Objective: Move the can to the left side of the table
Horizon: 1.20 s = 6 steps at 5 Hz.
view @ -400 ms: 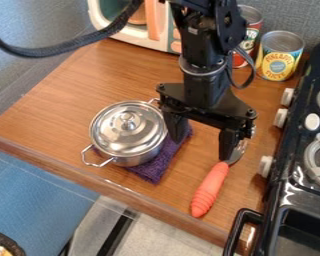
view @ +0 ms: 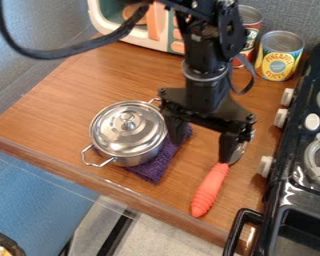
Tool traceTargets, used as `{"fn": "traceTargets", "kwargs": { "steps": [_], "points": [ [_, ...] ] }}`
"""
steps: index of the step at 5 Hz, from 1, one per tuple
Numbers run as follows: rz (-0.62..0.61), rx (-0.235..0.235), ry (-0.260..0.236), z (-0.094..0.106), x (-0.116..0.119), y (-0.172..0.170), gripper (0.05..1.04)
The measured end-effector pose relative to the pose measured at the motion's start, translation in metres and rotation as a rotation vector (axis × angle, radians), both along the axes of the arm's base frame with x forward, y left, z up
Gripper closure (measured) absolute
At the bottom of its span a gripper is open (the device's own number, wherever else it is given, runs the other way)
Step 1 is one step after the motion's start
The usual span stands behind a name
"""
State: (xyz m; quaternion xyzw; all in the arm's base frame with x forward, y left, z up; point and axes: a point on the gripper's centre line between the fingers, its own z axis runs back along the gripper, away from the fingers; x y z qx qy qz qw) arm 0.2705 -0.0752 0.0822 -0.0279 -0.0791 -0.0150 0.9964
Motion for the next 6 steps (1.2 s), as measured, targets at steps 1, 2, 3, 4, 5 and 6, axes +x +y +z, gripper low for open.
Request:
{"fn": "traceTargets", "kwargs": {
  "steps": [1, 2, 3, 4, 5, 6],
  "points": [
    [0.003, -0.002, -0.036, 0.001, 0.019, -0.01, 0.083],
    [0.006, -0.021, -0.08, 0.004, 0.05, -0.021, 0.083],
    [0.008, -0.045, -0.085, -0.006, 0.093, -0.026, 0.083],
    [0.028, -0.062, -0.089, -0.017, 0.134, -0.023, 0.083],
    [0.044, -0.062, -0.075, -0.032, 0.162, -0.027, 0.083],
    [0.038, -0.056, -0.061, -0.037, 0.171, -0.026, 0.087]
  ]
}}
